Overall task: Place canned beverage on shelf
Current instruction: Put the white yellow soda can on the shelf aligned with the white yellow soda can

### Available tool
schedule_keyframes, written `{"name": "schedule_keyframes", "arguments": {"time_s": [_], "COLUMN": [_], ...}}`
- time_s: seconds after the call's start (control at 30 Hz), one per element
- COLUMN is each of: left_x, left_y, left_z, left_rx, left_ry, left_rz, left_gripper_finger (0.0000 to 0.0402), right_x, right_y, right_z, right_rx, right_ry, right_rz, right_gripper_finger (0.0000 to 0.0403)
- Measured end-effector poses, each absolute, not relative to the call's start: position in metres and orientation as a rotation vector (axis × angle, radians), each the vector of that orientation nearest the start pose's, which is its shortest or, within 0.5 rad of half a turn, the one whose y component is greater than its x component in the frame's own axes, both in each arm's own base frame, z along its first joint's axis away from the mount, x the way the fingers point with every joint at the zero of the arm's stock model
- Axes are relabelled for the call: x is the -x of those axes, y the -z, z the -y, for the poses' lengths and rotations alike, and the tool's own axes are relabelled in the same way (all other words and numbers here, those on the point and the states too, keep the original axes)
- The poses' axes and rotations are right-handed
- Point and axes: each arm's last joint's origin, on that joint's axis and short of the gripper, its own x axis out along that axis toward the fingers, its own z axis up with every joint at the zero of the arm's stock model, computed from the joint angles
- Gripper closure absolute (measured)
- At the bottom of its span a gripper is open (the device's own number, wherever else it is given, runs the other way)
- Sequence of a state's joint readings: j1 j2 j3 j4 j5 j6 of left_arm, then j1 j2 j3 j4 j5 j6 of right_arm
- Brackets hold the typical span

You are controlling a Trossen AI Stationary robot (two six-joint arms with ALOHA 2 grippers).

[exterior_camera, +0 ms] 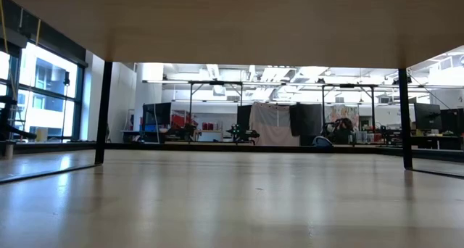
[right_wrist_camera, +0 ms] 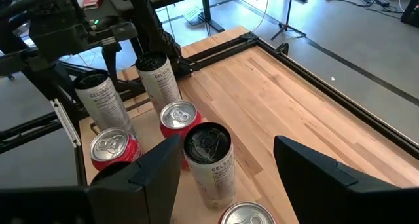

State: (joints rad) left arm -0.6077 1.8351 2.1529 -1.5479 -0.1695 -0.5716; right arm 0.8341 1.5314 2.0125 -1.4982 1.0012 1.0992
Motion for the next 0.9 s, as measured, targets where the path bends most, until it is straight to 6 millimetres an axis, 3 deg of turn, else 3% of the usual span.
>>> {"name": "schedule_keyframes", "arguments": {"time_s": [0.47, 0.73, 0.9], "left_x": [-0.2772, -0.2783, -0.2793], "left_y": [-0.4015, -0.4014, -0.4012], "left_z": [0.1870, 0.1853, 0.1836], "left_rx": [0.012, 0.013, 0.017], "left_ry": [0.058, 0.053, 0.050], "left_rz": [-1.197, -1.198, -1.200], "left_gripper_finger": [0.0154, 0.0117, 0.0114], "right_x": [-0.1817, -0.1817, -0.1817], "right_y": [-0.4633, -0.4633, -0.4633], "right_z": [-0.1641, -0.1641, -0.1641], "right_rx": [-0.285, -0.285, -0.283], "right_ry": [0.442, 0.442, 0.442], "right_rz": [-0.430, -0.430, -0.431], "right_gripper_finger": [0.0174, 0.0174, 0.0174]}}
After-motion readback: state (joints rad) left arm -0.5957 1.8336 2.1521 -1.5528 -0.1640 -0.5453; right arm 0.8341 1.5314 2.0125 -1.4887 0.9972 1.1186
